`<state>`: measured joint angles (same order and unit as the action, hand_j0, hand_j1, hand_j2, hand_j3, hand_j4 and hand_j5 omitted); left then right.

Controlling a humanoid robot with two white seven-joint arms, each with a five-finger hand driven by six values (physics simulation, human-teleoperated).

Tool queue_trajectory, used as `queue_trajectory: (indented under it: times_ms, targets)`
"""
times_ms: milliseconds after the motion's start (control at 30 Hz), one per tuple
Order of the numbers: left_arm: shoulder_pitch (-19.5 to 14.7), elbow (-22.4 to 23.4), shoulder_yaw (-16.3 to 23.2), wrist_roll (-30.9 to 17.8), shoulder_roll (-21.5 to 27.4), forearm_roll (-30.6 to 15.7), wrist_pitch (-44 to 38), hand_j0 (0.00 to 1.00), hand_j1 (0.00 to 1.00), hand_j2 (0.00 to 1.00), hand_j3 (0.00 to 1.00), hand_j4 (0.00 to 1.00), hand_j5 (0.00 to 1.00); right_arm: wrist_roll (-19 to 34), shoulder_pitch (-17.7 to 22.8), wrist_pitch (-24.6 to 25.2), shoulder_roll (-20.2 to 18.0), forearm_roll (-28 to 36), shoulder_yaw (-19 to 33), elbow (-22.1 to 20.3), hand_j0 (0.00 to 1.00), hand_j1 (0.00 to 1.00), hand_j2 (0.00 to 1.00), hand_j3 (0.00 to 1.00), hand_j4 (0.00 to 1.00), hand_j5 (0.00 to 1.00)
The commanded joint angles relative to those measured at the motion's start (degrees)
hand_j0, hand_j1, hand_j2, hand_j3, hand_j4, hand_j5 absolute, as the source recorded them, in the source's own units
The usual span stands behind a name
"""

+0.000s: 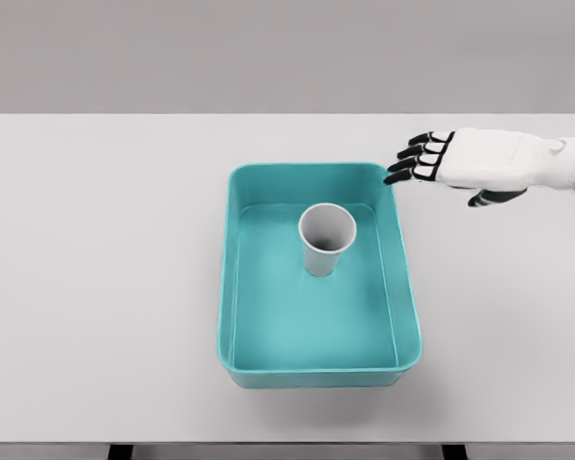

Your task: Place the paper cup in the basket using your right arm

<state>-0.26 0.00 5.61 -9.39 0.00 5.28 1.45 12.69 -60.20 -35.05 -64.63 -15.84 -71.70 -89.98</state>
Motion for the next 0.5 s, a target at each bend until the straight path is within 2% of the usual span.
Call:
queue_trajectory:
  times_ms: [0,100,200,467]
  targets:
    - [0.00,0.00,-0.07,-0.01,0.00,-0.01,0.04,1.00,1.00,1.00,1.00,1.00,1.00,-0.03,-0.10,0.05,-7.87,4.95,0.50,-0.02,1.00,1.00,1.00,1.00,1.00,1.00]
    - [0.00,0.00,-0.07,-0.01,0.00,-0.01,0.04,1.00,1.00,1.00,1.00,1.00,1.00,0.84,3.68,0.05,-12.00,4.68,0.50,-0.63,1.00,1.00,1.00,1.00,1.00,1.00]
    - [0.00,0.00,0.10,-0.01,0.00,-0.01,0.04,1.00,1.00,1.00,1.00,1.00,1.00,0.84,3.86,0.05,-11.30,4.59,1.64,-2.21,1.00,1.00,1.00,1.00,1.00,1.00]
    - [0.08,0.00,0.10,-0.01,0.00,-0.01,-0.05,1.00,1.00,1.00,1.00,1.00,1.00,0.84,3.60,0.05,-10.34,4.68,2.61,-2.04,1.00,1.00,1.00,1.00,1.00,1.00]
